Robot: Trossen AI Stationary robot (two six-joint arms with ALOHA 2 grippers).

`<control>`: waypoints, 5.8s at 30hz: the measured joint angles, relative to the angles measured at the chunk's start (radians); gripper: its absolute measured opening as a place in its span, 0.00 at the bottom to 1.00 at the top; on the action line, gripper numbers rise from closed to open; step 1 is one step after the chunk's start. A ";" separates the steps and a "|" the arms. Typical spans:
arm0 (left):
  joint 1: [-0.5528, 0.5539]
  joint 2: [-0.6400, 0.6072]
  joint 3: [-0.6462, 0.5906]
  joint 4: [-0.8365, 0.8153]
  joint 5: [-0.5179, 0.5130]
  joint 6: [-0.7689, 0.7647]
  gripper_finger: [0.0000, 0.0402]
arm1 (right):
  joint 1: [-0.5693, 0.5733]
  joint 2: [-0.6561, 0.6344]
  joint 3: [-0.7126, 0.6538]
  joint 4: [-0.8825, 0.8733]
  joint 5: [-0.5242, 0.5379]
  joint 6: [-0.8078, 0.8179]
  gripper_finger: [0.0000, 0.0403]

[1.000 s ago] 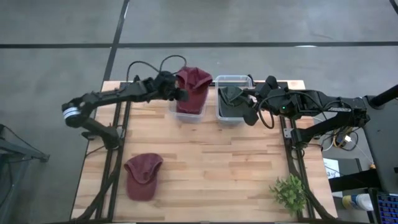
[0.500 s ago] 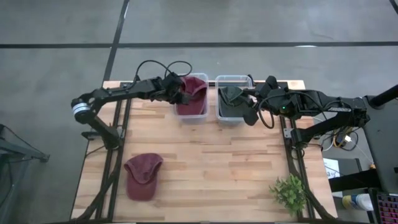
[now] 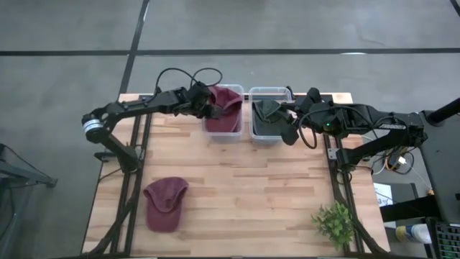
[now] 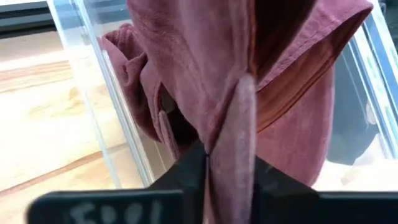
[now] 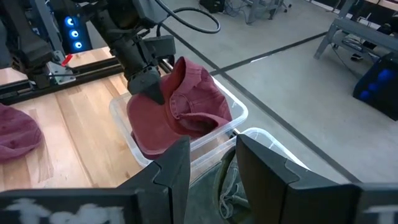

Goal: Pick & Place hat
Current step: Put the top red cap into the left transparent bin, then put the red cap into the left transparent bin

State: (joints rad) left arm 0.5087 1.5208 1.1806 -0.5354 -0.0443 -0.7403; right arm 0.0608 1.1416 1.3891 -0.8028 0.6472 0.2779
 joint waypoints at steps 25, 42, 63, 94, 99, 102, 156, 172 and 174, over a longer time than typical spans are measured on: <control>-0.027 -0.047 0.293 -0.261 0.054 0.119 0.54 | 0.000 0.000 0.000 -0.001 0.000 -0.001 0.31; -0.490 -0.403 0.189 -0.672 0.001 -0.353 0.54 | 0.000 0.000 0.000 -0.002 0.000 -0.024 0.31; -1.060 -0.412 -0.185 -0.763 0.088 -1.233 0.54 | 0.000 0.000 0.000 -0.009 -0.002 -0.027 0.31; -1.290 -0.412 -0.583 -0.358 0.209 -1.524 0.54 | 0.000 0.000 0.000 -0.007 -0.029 -0.016 0.31; -1.291 -0.412 -0.635 -0.234 0.202 -1.524 0.54 | 0.000 0.000 0.000 -0.007 -0.029 -0.016 0.31; -1.291 -0.412 -0.671 -0.130 0.174 -1.524 0.54 | 0.000 0.000 0.000 -0.006 -0.029 -0.016 0.31; -1.154 -0.565 -0.296 0.012 -0.947 -0.836 0.01 | 0.000 0.000 0.000 0.035 -0.027 -0.019 0.31; -0.365 -0.453 0.027 0.039 -0.528 -0.083 0.01 | 0.000 0.000 0.000 0.034 -0.027 -0.024 0.31; -0.275 -0.414 0.027 0.082 -0.436 -0.050 0.01 | 0.000 0.000 0.000 0.034 -0.027 -0.024 0.31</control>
State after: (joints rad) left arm 0.2337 1.1064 1.2075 -0.4538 -0.4806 -0.7906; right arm 0.0608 1.1412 1.3891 -0.7689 0.6197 0.2539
